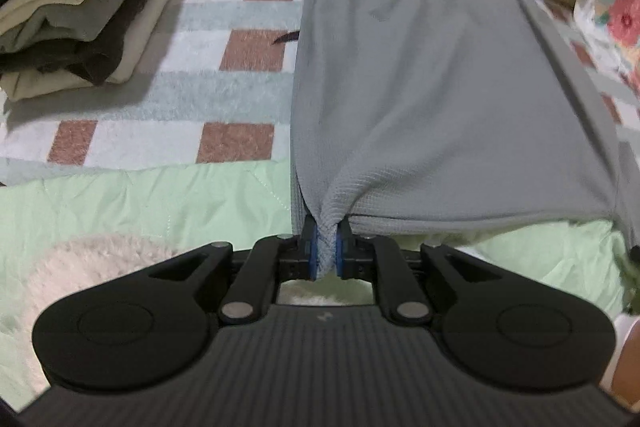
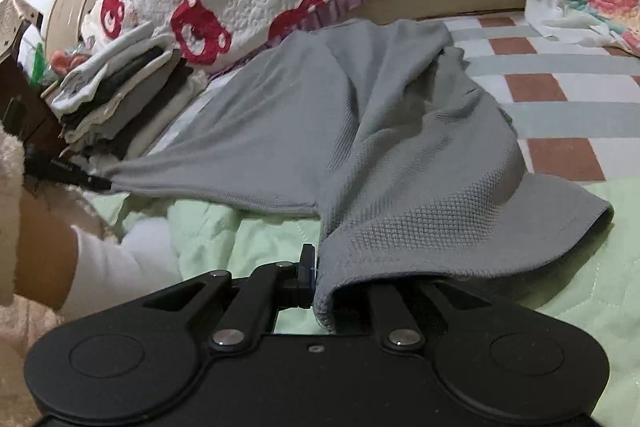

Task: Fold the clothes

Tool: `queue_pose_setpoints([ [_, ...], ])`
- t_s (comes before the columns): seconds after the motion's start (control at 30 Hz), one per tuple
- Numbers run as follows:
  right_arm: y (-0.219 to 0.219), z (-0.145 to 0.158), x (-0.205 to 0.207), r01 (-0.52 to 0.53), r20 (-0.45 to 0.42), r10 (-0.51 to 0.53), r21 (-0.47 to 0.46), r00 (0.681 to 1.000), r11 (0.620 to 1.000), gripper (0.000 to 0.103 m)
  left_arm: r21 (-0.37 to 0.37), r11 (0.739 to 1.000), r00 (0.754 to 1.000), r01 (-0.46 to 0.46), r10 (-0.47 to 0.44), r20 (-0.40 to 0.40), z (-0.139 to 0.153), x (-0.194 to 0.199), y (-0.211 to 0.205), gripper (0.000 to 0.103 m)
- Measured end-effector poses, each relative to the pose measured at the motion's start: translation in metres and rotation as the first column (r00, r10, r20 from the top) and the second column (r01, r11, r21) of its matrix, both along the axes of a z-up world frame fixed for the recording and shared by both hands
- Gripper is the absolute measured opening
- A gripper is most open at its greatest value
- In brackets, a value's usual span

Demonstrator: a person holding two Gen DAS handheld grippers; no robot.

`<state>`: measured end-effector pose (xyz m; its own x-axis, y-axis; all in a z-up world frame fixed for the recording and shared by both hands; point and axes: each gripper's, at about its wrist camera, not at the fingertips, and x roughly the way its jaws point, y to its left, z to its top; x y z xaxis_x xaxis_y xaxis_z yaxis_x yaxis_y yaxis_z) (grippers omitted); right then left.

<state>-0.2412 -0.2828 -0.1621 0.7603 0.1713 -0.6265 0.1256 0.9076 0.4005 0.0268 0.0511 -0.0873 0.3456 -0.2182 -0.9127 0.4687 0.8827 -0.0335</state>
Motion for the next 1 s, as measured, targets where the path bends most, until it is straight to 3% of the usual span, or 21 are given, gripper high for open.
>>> queue_pose_setpoints([
  [0.1, -0.002, 0.003, -0.009, -0.021, -0.040, 0.022, 0.024, 0.999, 0.999, 0.013, 0.045, 0.999, 1.000, 0.005, -0.003, -0.030, -0.007, 0.000, -0.003, 0.020],
  [0.17, -0.009, 0.008, -0.025, -0.034, -0.036, 0.036, 0.058, 0.999, 0.998, 0.014, 0.039, 0.999, 0.999, 0.018, -0.019, 0.028, 0.009, -0.008, -0.003, 0.028],
  [0.23, -0.025, 0.013, -0.048, -0.009, -0.003, 0.010, 0.118, 1.000, 0.993, 0.018, 0.007, 0.999, 0.998, 0.036, -0.036, 0.059, 0.027, -0.013, -0.002, 0.033],
  [0.33, -0.056, 0.019, -0.083, 0.080, 0.055, -0.096, 0.237, 0.994, 0.968, 0.031, -0.140, 0.988, 0.994, 0.067, -0.055, 0.089, 0.058, -0.010, -0.008, 0.040],
  [0.4, -0.078, 0.020, -0.099, 0.166, 0.080, -0.196, 0.286, 0.977, 0.944, 0.036, -0.177, 0.971, 0.977, 0.158, -0.128, 0.172, 0.074, -0.008, -0.028, 0.048],
  [0.53, -0.109, 0.019, -0.091, 0.292, 0.062, -0.308, 0.187, 0.949, 0.938, 0.040, -0.201, 0.915, 0.926, 0.350, -0.305, 0.221, 0.070, 0.007, -0.089, 0.049],
  [0.73, -0.129, 0.010, -0.038, 0.308, -0.024, -0.307, 0.078, 0.951, 0.948, 0.045, -0.211, 0.763, 0.791, 0.611, -0.580, 0.193, 0.025, 0.027, -0.200, 0.049],
  [0.8, -0.132, 0.000, -0.024, 0.290, -0.080, -0.285, 0.063, 0.955, 0.955, 0.053, -0.251, 0.741, 0.781, 0.623, -0.604, 0.156, 0.010, 0.023, -0.226, 0.049],
  [0.9, -0.131, -0.015, -0.012, 0.279, -0.141, -0.272, 0.037, 0.952, 0.960, 0.053, -0.272, 0.719, 0.764, 0.640, -0.633, 0.126, -0.016, 0.009, -0.259, 0.049],
  [0.97, -0.120, -0.015, -0.010, 0.238, -0.113, -0.237, -0.008, 0.965, 0.971, 0.006, -0.281, 0.710, 0.758, 0.645, -0.642, 0.118, -0.032, 0.002, -0.268, 0.049],
  [1.0, -0.107, -0.005, -0.013, 0.202, -0.049, -0.207, -0.090, 0.977, 0.975, 0.006, -0.273, 0.714, 0.759, 0.645, -0.642, 0.113, -0.039, -0.003, -0.269, 0.049],
])
